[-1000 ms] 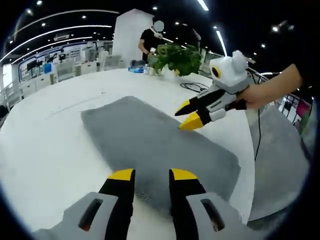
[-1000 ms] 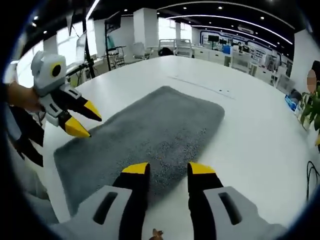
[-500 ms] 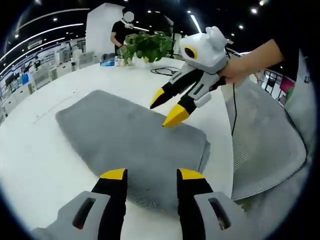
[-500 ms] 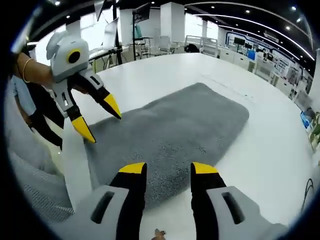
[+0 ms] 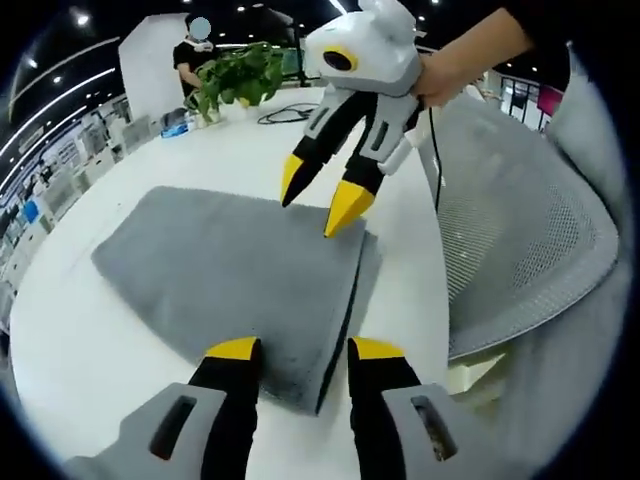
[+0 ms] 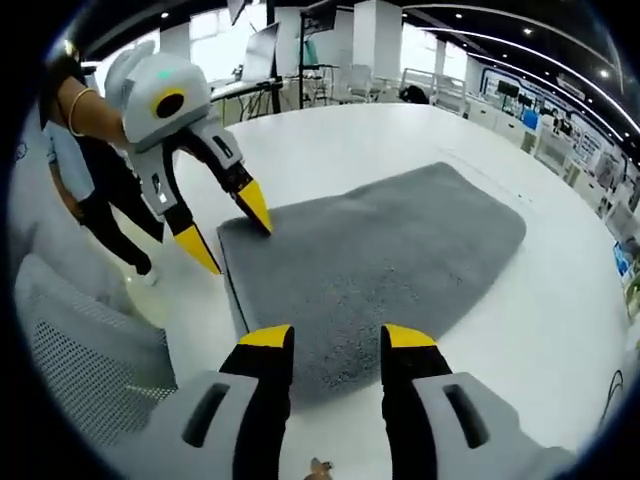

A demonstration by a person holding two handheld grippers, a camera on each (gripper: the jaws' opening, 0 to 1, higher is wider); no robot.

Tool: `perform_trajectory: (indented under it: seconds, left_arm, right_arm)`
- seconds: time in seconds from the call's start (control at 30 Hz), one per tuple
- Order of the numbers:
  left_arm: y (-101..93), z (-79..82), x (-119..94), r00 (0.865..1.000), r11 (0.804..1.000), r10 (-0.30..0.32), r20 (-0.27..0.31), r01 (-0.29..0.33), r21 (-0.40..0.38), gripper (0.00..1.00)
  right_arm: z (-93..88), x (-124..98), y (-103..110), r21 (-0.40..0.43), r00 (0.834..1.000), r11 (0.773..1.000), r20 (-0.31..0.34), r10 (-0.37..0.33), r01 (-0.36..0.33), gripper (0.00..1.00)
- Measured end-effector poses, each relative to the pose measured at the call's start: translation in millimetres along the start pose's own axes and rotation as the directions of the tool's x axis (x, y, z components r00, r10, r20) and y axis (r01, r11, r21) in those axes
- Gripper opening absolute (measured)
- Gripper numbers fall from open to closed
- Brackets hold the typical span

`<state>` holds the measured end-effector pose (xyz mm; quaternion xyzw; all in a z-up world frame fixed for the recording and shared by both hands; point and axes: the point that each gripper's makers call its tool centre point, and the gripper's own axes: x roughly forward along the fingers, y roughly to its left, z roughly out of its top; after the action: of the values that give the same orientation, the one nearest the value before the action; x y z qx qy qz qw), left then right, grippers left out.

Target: Fold the towel on the table until its edges align and the towel forms a compact rectangular stack.

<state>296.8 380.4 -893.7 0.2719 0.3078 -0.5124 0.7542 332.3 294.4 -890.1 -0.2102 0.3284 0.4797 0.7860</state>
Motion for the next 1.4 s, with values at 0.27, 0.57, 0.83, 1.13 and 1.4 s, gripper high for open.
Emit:
perform_trajectory:
  seconds: [0.27, 0.57, 0.83, 1.13, 1.4]
  left_arm:
    - [-4.4, -9.9, 4, 0.999, 0.998, -0.006, -0.044, 0.009, 0.057, 0.35]
    - [-3.1, -15.2, 10, 0.996, 0.989, -0.017, -0.084, 0.029, 0.148, 0.32]
    - [1.9, -14.8, 10, 0.996, 0.985, -0.031, -0.088, 0.046, 0.168, 0.26]
    - [7.3, -14.1, 15, 0.993, 0.980, -0.054, -0.102, 0.072, 0.184, 0.19]
    - [12.5, -12.7, 20, 0.988, 0.968, -0.051, -0.146, 0.084, 0.235, 0.10]
  right_arm:
    - [-16.8, -2, 33, -0.158, 0.995, 0.984, -0.071, 0.069, -0.079, 0.32]
    - [-27.3, 0, 50, -0.256, 0.988, 0.957, -0.110, 0.108, -0.133, 0.31]
    - [-34.2, 6, 45, -0.282, 0.987, 0.950, -0.122, 0.104, -0.135, 0.28]
    - [-33.7, 8, 37, -0.289, 0.989, 0.947, -0.099, 0.113, -0.138, 0.21]
    - [-32.5, 14, 35, -0.317, 0.987, 0.937, -0.112, 0.115, -0.145, 0.16]
